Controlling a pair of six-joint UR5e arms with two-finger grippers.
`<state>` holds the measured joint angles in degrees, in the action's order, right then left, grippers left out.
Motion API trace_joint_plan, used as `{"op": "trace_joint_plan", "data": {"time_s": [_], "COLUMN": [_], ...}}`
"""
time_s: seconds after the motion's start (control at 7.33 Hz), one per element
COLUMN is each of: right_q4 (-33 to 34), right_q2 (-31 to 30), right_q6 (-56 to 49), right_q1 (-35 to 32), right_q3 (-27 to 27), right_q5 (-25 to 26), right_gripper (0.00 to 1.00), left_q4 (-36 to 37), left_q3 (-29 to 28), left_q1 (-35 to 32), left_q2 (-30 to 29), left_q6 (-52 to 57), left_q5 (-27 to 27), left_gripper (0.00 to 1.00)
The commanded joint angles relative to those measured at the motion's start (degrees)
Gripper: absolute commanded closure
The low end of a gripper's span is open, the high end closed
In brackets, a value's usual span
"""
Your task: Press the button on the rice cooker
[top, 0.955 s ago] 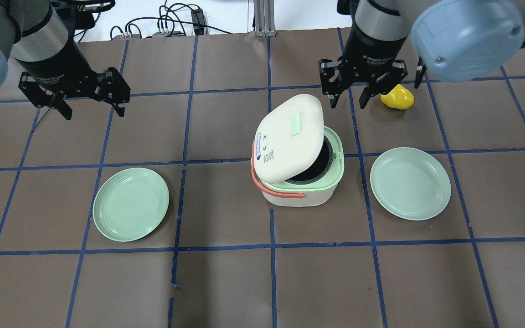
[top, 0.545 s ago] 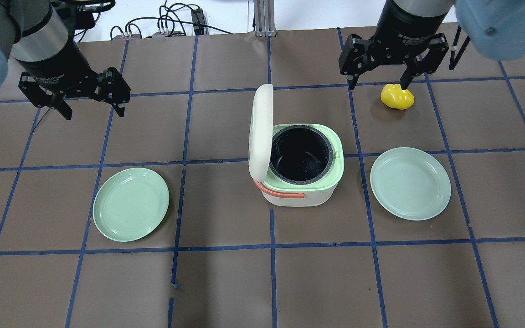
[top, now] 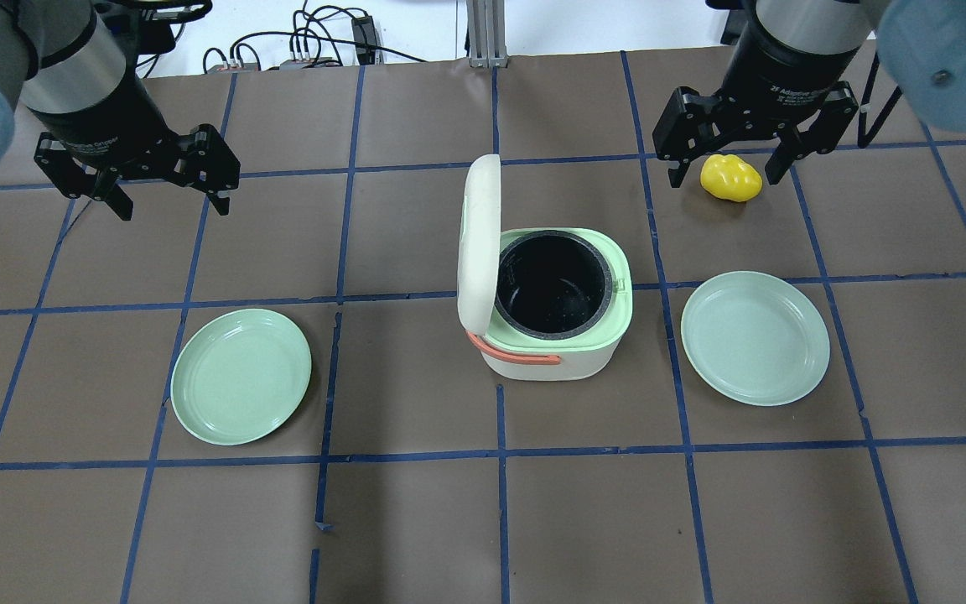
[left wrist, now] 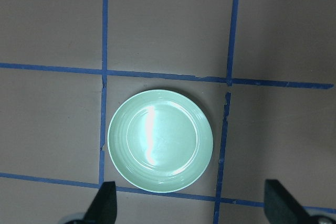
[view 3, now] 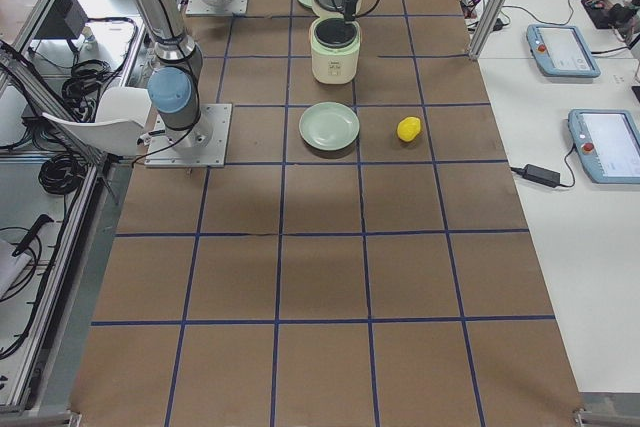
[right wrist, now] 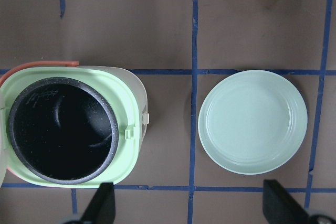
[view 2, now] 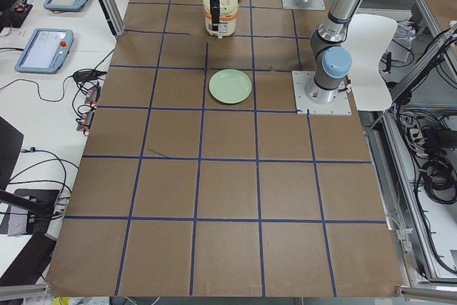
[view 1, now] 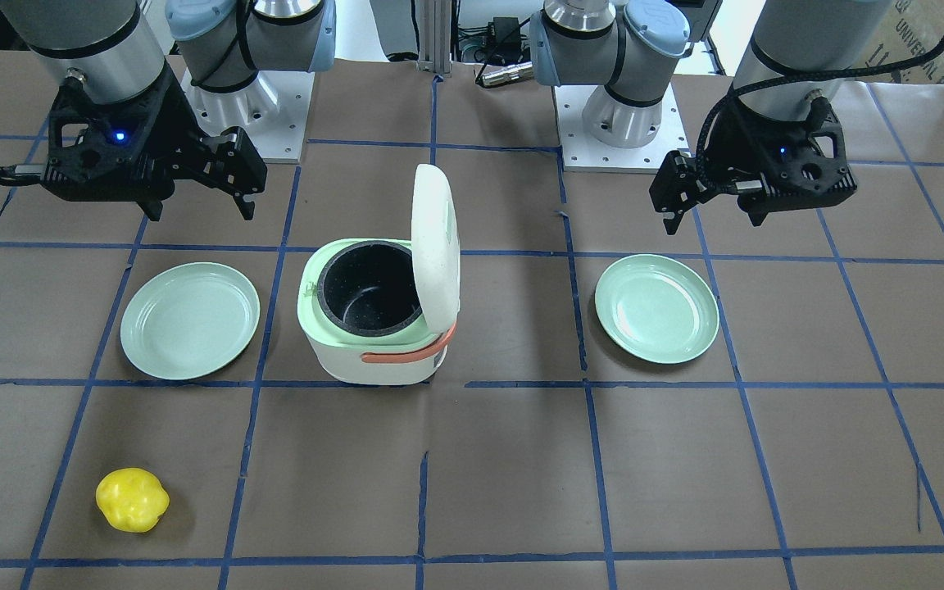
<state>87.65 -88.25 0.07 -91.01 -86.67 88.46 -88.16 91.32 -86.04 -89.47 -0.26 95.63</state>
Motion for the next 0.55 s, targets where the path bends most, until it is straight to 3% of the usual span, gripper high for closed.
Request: {"op": "trace_joint_plan", "data": {"time_s": [0.0,0.41], "right_q4": [-0.81,-0.72], "right_q2": [-0.08,-0.17], "right_q6": [-0.07,0.46], "right_q1": [-0.04,-0.04], "right_q3": [0.62,0.62], "right_q5": [1.28,0.57], "right_gripper": [0.00,0.00], "left_q4": [0.00,0.00], "left_q3": [0.00,0.00], "left_q1": [0.00,0.00], "left_q2": [0.00,0.00], "left_q6": [-0.09,0.00], "left_q5": [0.00,0.00], "left_gripper": [0.00,0.00]}}
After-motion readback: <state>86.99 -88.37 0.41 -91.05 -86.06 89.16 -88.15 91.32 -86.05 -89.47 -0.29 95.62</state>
